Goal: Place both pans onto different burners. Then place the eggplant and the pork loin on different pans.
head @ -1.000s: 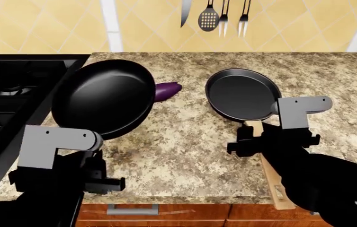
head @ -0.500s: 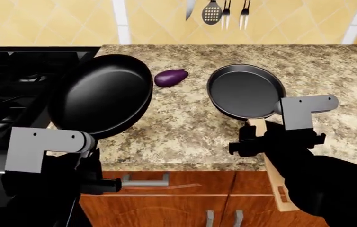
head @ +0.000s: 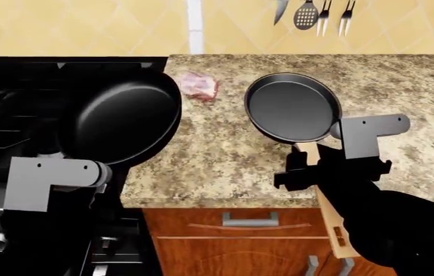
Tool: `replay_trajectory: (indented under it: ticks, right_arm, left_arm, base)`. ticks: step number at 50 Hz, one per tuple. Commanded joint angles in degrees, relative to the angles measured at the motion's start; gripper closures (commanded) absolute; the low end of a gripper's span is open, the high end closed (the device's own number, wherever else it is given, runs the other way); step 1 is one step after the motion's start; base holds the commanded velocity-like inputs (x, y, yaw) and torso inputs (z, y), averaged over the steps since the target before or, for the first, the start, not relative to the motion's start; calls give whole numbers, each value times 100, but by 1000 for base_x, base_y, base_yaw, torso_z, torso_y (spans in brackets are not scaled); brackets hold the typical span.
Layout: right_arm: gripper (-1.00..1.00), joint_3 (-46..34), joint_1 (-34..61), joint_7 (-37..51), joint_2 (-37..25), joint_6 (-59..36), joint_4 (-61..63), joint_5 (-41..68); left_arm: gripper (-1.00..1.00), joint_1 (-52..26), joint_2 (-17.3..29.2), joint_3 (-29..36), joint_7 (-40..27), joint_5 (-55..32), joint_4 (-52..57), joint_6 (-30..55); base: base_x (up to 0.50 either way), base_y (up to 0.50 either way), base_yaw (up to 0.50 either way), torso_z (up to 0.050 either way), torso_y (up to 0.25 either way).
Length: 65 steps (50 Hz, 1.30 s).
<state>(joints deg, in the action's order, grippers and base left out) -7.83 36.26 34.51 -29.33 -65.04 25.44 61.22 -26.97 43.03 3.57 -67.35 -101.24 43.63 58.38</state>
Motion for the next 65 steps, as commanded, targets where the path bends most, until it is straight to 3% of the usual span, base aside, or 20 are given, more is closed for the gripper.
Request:
replay_trajectory:
  ticks: [1,65]
  right_arm:
    - [100,117,92,-74,4,68,131,-135]
    - [100,-17,103,-20,-50,213,83,-68]
  left_arm:
    - [100,-126,24,-208,-43,99,16,-112]
    - [100,-24,128,-162,176,435,-89,-254]
  base:
    - [0,500,0,11,0]
    - [0,500,0,1,4]
